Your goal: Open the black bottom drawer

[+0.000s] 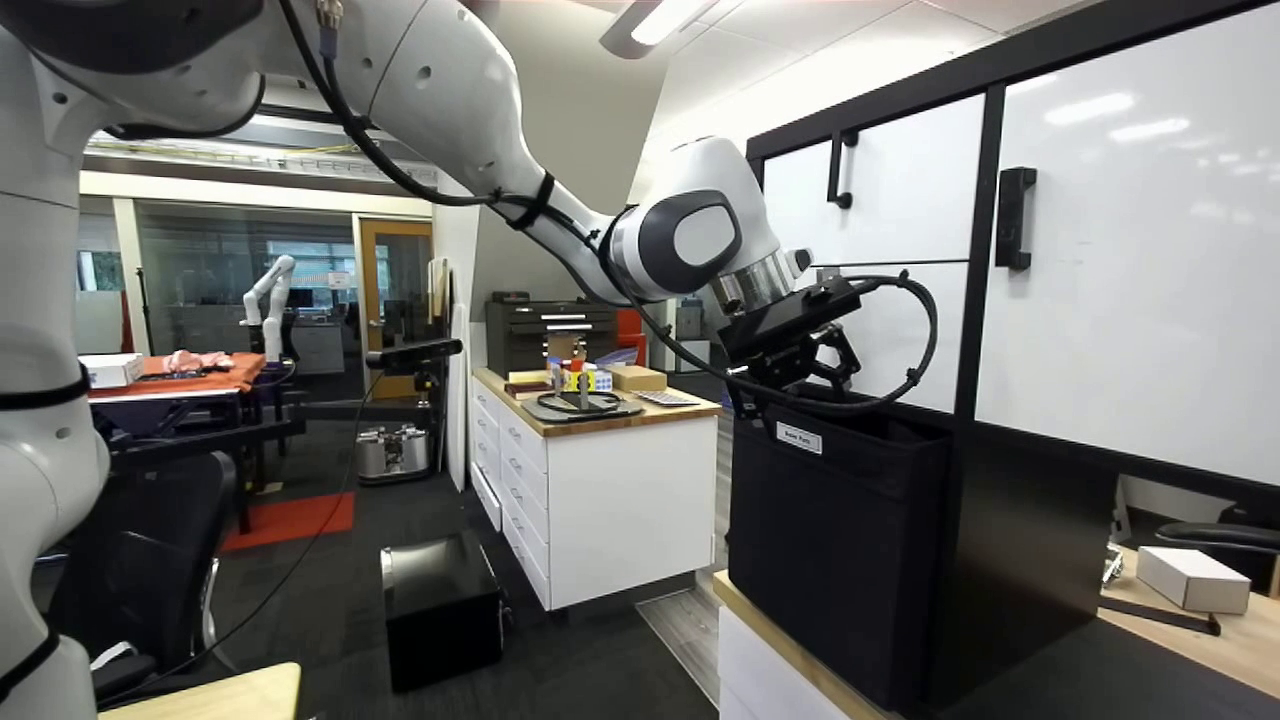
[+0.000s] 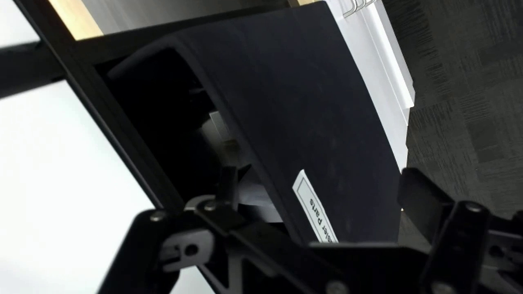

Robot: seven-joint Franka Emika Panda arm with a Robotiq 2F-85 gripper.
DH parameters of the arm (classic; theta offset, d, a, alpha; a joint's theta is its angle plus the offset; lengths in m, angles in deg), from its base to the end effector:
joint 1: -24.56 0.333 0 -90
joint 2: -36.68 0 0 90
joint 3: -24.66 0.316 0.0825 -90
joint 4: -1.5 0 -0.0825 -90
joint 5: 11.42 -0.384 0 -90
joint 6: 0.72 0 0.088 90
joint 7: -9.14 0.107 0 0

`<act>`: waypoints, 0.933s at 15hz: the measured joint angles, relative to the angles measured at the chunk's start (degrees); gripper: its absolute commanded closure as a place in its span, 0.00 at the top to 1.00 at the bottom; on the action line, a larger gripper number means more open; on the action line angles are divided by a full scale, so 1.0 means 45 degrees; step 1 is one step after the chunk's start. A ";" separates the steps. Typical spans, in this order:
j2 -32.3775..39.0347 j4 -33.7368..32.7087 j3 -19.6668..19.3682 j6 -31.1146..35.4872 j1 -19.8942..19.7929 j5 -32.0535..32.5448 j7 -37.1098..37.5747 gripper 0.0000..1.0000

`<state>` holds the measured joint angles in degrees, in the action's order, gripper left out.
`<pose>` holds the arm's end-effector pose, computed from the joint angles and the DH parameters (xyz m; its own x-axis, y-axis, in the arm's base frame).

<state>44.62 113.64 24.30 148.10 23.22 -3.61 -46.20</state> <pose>0.6273 -0.0158 0.4618 0.4663 0.8678 0.1721 0.7425 -0.4896 0.4571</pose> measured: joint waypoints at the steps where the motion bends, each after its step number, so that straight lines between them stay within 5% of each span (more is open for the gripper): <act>1: 0.0088 0.0000 0.0019 0.0267 -0.0016 -0.0001 -0.0253 1.00; 11: 0.1205 -0.0100 0.0441 0.1646 -0.0266 -0.0454 -0.2162 1.00; 12: 0.1303 -0.0104 0.0507 0.1680 -0.0304 -0.0510 -0.2281 0.75; 14: 0.1445 -0.0105 0.0645 0.1704 -0.0411 -0.0635 -0.2499 0.67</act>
<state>51.12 113.17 27.21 155.77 21.37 -6.47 -57.44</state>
